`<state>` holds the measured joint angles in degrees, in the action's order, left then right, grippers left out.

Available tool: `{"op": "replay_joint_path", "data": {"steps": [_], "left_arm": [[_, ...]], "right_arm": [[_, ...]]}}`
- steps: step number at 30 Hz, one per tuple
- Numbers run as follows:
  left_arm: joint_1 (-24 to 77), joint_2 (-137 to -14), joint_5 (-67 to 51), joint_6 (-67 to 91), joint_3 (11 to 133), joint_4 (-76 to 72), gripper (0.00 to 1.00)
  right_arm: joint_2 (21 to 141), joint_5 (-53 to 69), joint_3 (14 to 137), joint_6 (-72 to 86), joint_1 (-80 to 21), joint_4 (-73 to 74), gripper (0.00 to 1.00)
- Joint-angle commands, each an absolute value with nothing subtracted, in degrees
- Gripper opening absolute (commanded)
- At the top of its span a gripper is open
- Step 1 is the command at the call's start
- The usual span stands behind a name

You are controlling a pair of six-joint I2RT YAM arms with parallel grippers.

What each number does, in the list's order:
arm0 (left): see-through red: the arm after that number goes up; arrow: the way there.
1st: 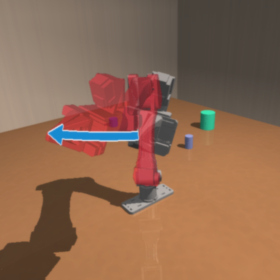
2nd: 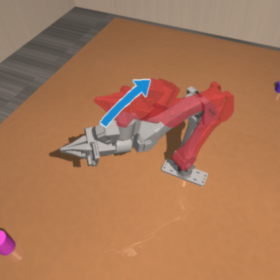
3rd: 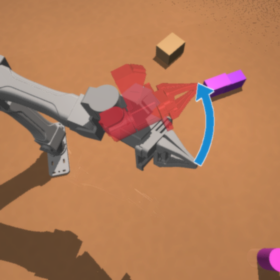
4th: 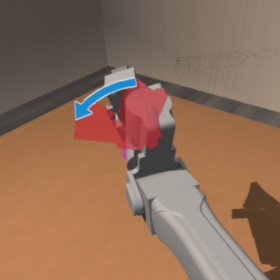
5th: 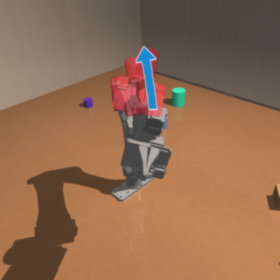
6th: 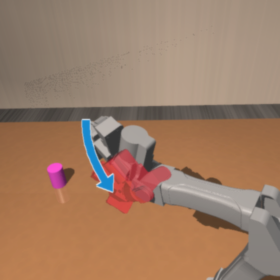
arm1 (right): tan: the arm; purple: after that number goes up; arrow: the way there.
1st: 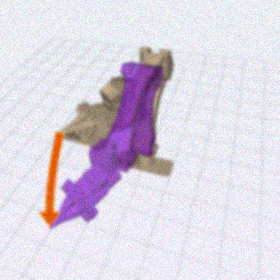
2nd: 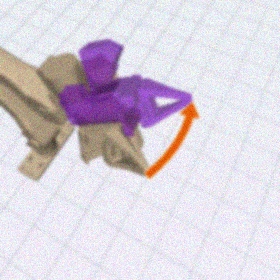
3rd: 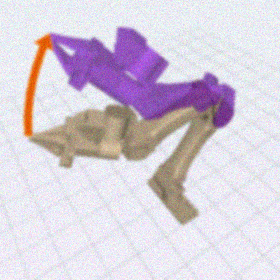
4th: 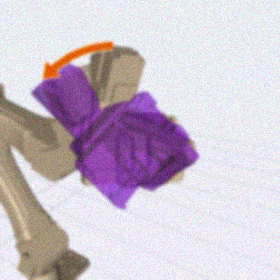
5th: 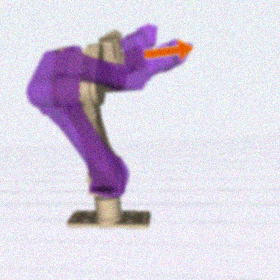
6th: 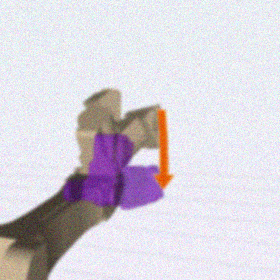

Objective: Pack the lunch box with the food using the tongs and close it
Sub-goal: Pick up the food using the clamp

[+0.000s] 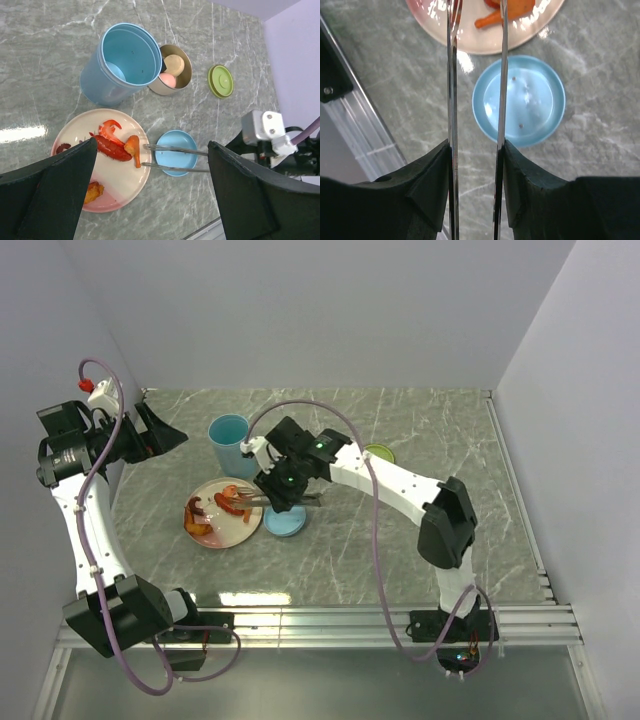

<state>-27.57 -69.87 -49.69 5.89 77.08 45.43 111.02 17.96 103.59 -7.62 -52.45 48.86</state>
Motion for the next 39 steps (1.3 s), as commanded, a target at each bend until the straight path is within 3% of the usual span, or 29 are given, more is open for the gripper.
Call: {"op": "replay_joint_path", "data": {"steps": [1, 13, 39], "left_arm": [[-27.86, -69.52, -50.45, 6.77, 75.77, 43.33, 0.99], [-27.77, -68.47, -50.01, 6.59, 75.85, 42.89, 0.99], [-27.86, -67.50, -49.13, 5.71, 75.67, 43.33, 0.99]], "right_arm": [[113.10, 15.74, 109.77, -6.59, -54.58, 49.31, 0.49], [126.55, 11.60, 127.34, -5.27, -56.51, 55.81, 0.54], [132.10, 14.68, 131.13, -7.29, -59.50, 58.80, 0.52]]}}
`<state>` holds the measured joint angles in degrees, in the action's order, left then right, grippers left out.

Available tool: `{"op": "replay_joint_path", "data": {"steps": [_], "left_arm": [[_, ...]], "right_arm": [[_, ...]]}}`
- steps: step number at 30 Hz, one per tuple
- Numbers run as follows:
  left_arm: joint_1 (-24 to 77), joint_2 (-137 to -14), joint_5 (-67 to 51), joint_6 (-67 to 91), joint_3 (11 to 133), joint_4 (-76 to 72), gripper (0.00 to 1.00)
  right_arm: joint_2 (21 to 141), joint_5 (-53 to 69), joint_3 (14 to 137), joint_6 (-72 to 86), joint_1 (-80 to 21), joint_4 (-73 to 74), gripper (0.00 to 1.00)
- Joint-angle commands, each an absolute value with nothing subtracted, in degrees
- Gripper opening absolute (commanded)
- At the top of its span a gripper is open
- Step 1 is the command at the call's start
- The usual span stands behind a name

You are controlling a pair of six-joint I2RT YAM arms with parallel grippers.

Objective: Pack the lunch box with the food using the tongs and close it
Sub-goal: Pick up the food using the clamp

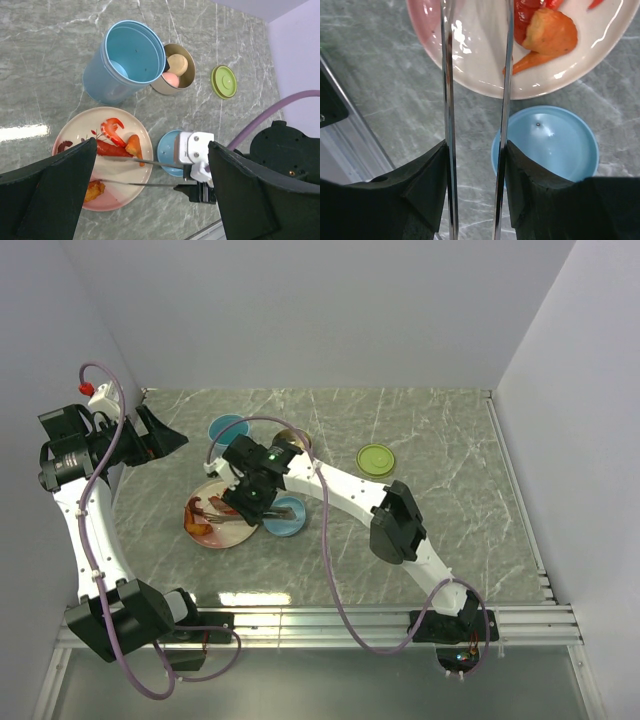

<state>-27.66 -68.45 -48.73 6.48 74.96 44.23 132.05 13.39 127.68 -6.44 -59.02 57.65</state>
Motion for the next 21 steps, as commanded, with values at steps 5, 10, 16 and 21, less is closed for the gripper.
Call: {"op": "replay_joint_path", "data": {"steps": [5, 10, 16, 21], "left_arm": [[-27.86, -67.06, -48.87, 5.45, 75.41, 43.24, 0.99], [-27.86, -67.06, -48.43, 4.48, 75.67, 43.94, 0.99], [-27.95, -66.80, -48.34, 4.22, 75.59, 44.21, 0.99], [-27.86, -66.97, -48.16, 3.60, 76.29, 44.65, 0.99]], "right_arm": [[130.96, 12.58, 129.99, -7.30, -59.68, 57.84, 0.52], [128.41, 10.46, 128.67, -6.95, -59.68, 56.60, 0.52], [123.23, 13.26, 125.70, -7.64, -59.77, 55.20, 0.51], [120.33, 16.69, 122.61, -10.54, -60.29, 53.00, 0.51]]}}
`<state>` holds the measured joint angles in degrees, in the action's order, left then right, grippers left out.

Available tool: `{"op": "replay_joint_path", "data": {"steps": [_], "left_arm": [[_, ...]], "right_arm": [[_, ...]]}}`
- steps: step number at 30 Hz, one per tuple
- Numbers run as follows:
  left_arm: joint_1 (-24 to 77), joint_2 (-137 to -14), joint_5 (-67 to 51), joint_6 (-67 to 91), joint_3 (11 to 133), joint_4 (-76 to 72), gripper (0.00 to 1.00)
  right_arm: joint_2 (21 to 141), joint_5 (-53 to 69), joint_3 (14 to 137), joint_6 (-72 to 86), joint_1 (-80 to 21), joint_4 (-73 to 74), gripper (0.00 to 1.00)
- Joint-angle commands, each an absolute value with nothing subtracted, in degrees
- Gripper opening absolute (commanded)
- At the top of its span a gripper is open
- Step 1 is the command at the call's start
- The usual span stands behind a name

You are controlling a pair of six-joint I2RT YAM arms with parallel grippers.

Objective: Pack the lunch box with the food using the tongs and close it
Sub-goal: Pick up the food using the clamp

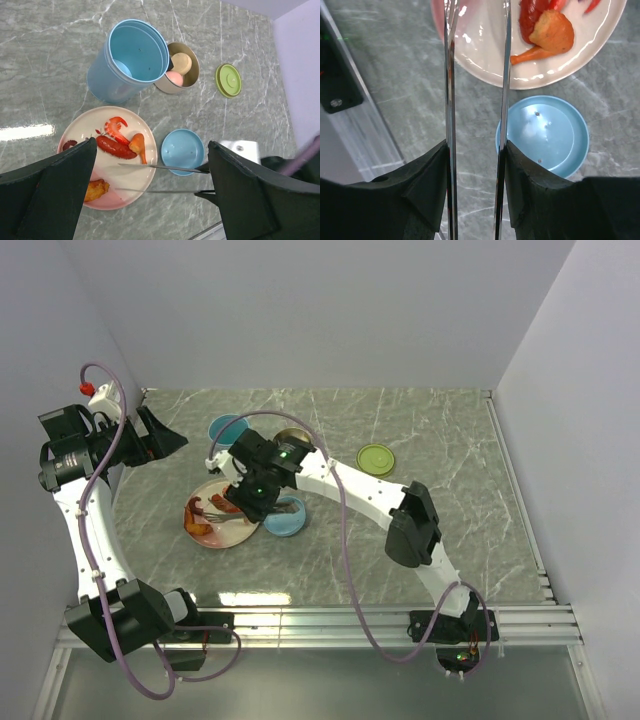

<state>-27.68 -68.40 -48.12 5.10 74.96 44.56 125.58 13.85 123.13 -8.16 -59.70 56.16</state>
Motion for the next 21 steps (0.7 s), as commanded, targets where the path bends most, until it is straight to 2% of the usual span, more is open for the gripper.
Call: {"op": "replay_joint_path", "data": {"steps": [1, 10, 21], "left_arm": [[-27.86, -67.06, -48.16, 3.60, 76.38, 44.82, 0.99], [-27.95, -67.06, -47.81, 3.25, 76.55, 45.00, 0.99], [-27.95, -67.59, -47.73, 2.73, 76.38, 45.09, 0.99]], "right_arm": [[120.15, 17.40, 122.26, -11.68, -60.29, 52.82, 0.52], [119.09, 11.52, 116.90, -19.59, -64.24, 47.12, 0.53], [118.30, -3.68, 108.55, -22.32, -68.73, 36.22, 0.54]]}}
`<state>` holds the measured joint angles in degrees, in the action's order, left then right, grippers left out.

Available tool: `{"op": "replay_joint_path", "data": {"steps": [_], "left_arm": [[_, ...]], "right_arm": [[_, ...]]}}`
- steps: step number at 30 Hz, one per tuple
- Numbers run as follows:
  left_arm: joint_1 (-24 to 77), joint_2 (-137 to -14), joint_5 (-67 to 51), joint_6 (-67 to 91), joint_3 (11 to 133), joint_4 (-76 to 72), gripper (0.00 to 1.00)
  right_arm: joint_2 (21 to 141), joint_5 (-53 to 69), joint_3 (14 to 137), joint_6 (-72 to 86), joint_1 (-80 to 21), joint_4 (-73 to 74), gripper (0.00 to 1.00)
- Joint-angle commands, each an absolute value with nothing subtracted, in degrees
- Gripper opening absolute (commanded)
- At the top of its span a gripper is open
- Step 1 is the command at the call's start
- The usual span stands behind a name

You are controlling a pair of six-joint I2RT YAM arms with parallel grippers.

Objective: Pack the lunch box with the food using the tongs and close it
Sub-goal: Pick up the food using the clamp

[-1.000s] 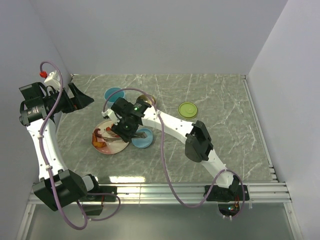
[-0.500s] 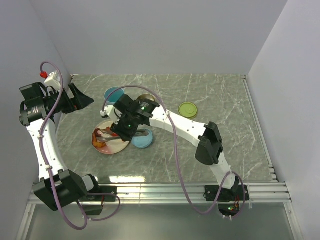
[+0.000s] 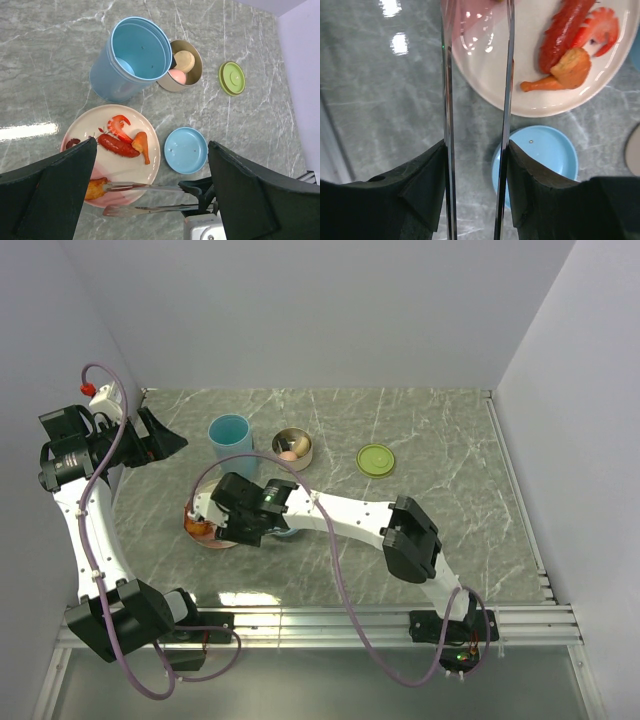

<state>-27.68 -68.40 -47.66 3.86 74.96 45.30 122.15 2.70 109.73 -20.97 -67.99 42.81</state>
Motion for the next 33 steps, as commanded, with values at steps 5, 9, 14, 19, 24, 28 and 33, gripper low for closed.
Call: {"op": "replay_joint_path", "data": {"steps": [5, 9, 14, 19, 24, 28, 33], "left_arm": [[-27.95, -67.67, -47.64, 2.55, 76.03, 44.91, 0.99], [-27.95, -67.76, -47.64, 2.64, 76.03, 44.82, 0.99], [-27.95, -67.85, -47.20, 2.20, 76.11, 45.00, 0.99], [-28.04, -68.20, -47.46, 2.37, 75.67, 44.74, 0.99], [-28.12, -68.29, -47.46, 2.37, 75.85, 44.73, 0.99], [-28.12, -68.29, -47.20, 2.28, 75.67, 44.82, 0.99], [-28.13, -68.47, -47.55, 2.55, 75.85, 44.65, 0.99]], "right_arm": [[119.52, -5.10, 108.10, -23.38, -69.08, 34.71, 0.55], [121.20, -5.10, 109.07, -24.17, -69.08, 34.72, 0.54], [122.61, -3.08, 109.86, -23.91, -68.91, 35.33, 0.53], [123.05, -0.18, 109.95, -23.20, -68.73, 36.21, 0.52], [125.06, 3.68, 112.58, -21.45, -67.06, 38.40, 0.51], [126.65, 4.92, 114.08, -20.48, -65.83, 38.94, 0.51], [127.62, 5.45, 115.57, -19.78, -65.04, 39.72, 0.50]]}}
